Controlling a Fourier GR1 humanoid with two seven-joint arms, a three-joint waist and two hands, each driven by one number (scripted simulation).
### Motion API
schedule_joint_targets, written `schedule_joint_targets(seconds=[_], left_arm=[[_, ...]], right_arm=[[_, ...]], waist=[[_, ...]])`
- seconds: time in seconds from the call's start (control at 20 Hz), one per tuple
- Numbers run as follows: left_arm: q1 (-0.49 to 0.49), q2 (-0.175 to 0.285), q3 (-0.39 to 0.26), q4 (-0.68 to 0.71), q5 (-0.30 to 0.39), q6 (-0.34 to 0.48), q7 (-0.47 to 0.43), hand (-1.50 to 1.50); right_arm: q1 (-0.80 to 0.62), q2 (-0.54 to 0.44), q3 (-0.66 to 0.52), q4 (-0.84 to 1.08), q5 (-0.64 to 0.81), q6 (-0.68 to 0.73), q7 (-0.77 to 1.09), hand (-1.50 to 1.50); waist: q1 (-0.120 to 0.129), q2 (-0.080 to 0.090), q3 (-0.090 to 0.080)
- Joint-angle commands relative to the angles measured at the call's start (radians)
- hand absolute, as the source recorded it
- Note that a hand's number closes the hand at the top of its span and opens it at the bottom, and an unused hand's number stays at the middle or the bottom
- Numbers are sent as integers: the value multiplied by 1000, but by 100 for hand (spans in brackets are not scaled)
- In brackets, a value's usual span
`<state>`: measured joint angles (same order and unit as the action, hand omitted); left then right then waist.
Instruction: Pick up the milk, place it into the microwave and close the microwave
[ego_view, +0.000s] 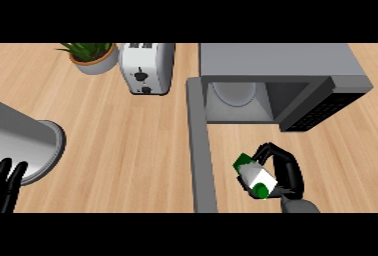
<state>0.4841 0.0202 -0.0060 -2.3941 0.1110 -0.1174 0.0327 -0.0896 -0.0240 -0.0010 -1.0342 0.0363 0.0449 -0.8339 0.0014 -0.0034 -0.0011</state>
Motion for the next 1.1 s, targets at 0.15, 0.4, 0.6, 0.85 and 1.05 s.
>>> schedule_joint_targets(seconds=[0.15,0.4,0.6,0.85,1.05], left_arm=[[5,-1,34,-14,34,-18,17,-150],[-30,35,98,52,73,-54,-3,-150],[-91,33,88,37,77,-30,57,-150],[-44,21,110,109,85,-88,-41,-150],[-65,22,91,57,84,-74,8,-150]], right_arm=[[-157,23,74,-80,57,-176,203,150],[-338,9,42,12,93,-315,383,150],[-516,-11,-25,277,125,-374,320,150],[-645,-54,-90,481,130,-400,276,150],[-780,-124,-144,643,133,-419,294,150]], waist=[[8,2,1],[13,3,0],[25,11,2],[31,11,2],[55,23,3]])
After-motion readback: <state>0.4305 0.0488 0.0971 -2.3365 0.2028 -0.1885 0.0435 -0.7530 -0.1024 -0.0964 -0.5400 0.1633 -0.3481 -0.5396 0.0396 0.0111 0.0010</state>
